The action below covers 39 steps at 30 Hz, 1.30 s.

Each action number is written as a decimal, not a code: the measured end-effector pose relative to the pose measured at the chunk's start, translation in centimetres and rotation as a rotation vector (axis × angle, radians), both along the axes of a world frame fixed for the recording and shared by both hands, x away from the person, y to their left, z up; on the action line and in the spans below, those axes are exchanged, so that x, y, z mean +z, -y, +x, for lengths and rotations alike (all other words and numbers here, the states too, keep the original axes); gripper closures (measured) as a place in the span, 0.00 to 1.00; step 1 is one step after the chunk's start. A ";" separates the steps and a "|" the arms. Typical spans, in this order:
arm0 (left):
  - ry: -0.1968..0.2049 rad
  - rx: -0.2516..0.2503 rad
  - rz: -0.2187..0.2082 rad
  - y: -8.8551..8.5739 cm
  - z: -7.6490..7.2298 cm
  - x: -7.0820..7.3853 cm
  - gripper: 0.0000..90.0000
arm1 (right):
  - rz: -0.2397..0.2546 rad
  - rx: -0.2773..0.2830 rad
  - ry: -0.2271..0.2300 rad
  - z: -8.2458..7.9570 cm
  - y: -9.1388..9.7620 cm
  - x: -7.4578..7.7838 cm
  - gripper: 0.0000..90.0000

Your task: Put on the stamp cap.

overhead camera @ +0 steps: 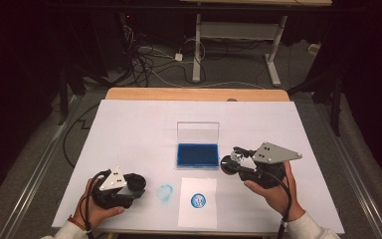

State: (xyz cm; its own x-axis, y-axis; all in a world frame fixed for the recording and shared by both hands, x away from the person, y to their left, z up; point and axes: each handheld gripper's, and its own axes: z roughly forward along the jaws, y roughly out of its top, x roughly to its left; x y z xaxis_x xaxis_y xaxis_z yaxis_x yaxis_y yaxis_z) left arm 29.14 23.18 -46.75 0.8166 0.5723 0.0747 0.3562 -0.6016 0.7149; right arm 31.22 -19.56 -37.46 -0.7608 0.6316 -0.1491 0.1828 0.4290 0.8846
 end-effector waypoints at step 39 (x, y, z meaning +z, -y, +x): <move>0.020 -0.171 -0.055 6.9 0.8 1.9 0.41 | 0.098 0.089 0.049 -0.9 -3.4 2.2 0.64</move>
